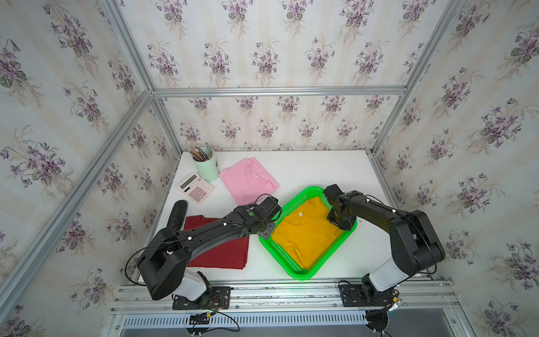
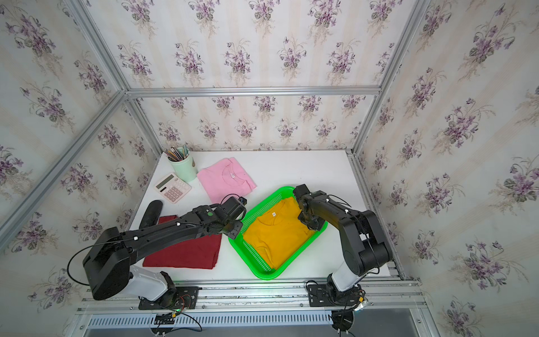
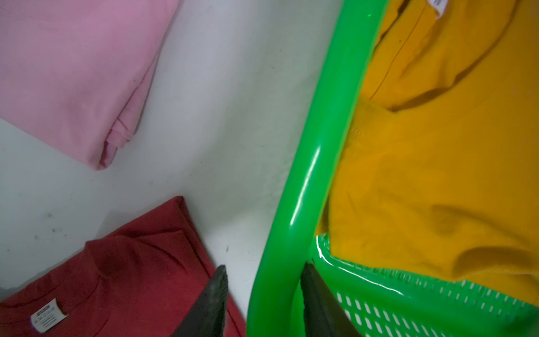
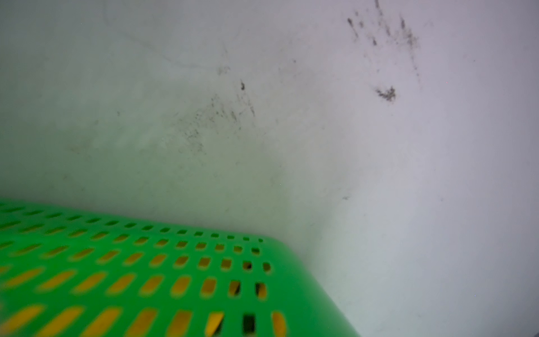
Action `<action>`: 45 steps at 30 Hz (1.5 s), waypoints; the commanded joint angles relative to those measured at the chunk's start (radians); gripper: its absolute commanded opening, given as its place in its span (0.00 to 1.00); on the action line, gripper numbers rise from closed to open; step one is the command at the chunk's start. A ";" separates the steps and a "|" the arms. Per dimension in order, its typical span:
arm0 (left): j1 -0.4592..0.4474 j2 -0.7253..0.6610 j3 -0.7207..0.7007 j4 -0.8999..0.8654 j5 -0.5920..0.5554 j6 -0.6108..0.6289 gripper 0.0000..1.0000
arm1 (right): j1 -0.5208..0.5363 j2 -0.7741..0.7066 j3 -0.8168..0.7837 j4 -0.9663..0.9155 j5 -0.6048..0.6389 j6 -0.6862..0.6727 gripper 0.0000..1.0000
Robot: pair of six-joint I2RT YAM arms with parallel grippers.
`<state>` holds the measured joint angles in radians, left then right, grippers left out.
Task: Put the folded t-shirts into the basket
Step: Move the bin to the center of the board, then adjust the bin at the center of the board.
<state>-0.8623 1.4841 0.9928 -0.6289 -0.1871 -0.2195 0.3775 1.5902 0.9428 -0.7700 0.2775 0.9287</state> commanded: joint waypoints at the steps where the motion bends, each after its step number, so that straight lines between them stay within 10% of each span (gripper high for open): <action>1: 0.002 -0.005 0.012 -0.036 -0.078 0.003 0.44 | 0.003 -0.053 0.032 -0.061 0.007 0.016 0.23; 12: 0.004 -0.055 0.097 -0.008 -0.148 0.028 0.46 | 0.012 -0.157 0.165 -0.023 -0.024 -0.171 0.35; 15: 0.005 -0.121 0.093 -0.020 -0.143 -0.010 0.47 | 0.011 -0.130 0.200 0.011 0.019 -0.391 0.65; 19: 0.008 -0.223 0.046 -0.046 -0.135 -0.123 0.47 | 0.010 -0.077 0.260 0.000 0.029 -0.569 0.80; 27: 0.009 -0.445 -0.112 -0.094 -0.145 -0.275 0.52 | -0.029 0.065 0.248 0.067 -0.122 -0.641 0.79; 33: 0.018 -0.580 -0.198 -0.141 -0.223 -0.355 0.86 | -0.036 0.049 0.200 0.104 -0.117 -0.587 0.67; 45: 0.045 -0.605 -0.232 -0.132 -0.235 -0.412 0.87 | -0.218 -0.021 0.067 0.149 -0.160 -0.446 0.55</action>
<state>-0.8238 0.8734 0.7582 -0.7612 -0.4107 -0.6094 0.1879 1.5757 1.0245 -0.6235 0.1345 0.4229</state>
